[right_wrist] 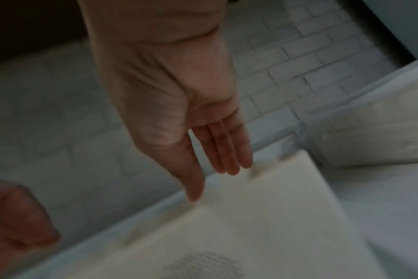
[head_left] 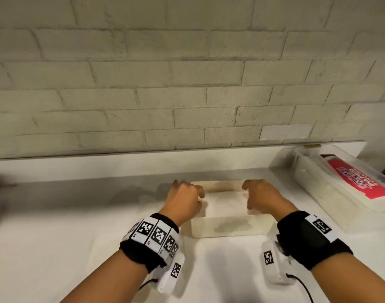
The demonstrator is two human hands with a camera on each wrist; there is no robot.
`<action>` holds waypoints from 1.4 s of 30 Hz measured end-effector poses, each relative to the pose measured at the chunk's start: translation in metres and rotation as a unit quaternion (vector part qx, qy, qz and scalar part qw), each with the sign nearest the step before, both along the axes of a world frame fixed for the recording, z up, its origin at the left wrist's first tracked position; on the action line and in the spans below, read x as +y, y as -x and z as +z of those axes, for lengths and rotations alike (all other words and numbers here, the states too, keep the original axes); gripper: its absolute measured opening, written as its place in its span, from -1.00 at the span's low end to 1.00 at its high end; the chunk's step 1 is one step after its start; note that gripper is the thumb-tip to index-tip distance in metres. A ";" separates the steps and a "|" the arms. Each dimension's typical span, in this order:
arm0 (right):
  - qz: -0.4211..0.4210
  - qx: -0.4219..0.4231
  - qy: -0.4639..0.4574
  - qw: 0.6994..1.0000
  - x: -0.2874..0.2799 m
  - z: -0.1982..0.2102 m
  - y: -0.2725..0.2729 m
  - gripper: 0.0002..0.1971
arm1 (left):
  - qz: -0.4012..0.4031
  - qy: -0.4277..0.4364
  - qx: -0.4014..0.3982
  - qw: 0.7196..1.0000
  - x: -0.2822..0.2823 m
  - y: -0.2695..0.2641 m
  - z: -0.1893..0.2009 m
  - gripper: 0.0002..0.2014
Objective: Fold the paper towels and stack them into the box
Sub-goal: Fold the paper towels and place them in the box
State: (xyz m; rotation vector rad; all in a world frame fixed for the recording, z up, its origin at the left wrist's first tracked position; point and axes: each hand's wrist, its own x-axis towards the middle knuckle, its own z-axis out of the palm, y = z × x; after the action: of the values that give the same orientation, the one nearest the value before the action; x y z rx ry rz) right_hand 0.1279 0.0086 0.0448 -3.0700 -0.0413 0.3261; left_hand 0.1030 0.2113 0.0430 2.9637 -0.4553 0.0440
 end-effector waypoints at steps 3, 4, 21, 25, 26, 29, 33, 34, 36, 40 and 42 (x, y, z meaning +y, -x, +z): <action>-0.014 -0.058 -0.099 0.993 0.020 0.022 0.025 -0.50 | 0.054 0.089 0.000 0.995 0.034 0.027 0.012 -0.74; -0.005 -0.072 -0.124 0.990 0.028 0.027 0.034 -0.53 | 0.069 0.094 0.009 0.993 0.045 0.035 0.015 -0.74; 0.020 0.103 -0.293 0.950 0.134 -0.046 0.133 -0.74 | 0.299 0.031 0.193 0.934 0.142 0.122 -0.074 -0.33; 0.006 0.116 -0.284 0.952 0.130 -0.052 0.136 -0.74 | 0.315 0.054 0.197 0.927 0.149 0.115 -0.081 -0.21; 0.005 0.115 -0.283 0.952 0.128 -0.052 0.136 -0.74 | 0.315 0.072 0.201 0.925 0.149 0.112 -0.082 -0.19; 0.001 0.113 -0.285 0.952 0.123 -0.052 0.135 -0.74 | 0.308 0.091 0.214 0.923 0.152 0.106 -0.082 -0.23; -0.009 0.108 -0.298 0.948 0.120 -0.050 0.130 -0.75 | 0.297 0.035 0.186 0.936 0.150 0.104 -0.080 -0.42; -0.010 0.107 -0.303 0.947 0.120 -0.051 0.129 -0.75 | 0.296 0.025 0.173 0.939 0.148 0.104 -0.079 -0.49; -0.006 0.102 -0.305 0.947 0.120 -0.051 0.128 -0.75 | 0.293 0.012 0.148 0.944 0.146 0.104 -0.076 -0.65; -0.004 0.095 -0.308 0.946 0.121 -0.049 0.124 -0.75 | 0.284 0.004 0.133 0.950 0.145 0.107 -0.062 -0.83; -0.004 0.091 -0.309 0.947 0.121 -0.048 0.123 -0.74 | 0.272 0.007 0.123 0.954 0.145 0.109 -0.054 -0.85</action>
State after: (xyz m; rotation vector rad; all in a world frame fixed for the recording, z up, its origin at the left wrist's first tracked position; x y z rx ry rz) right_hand 0.0051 0.1301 -0.0030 -2.4094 -0.1003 0.4868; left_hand -0.0061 0.3560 -0.0106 2.9255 0.3938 -0.2576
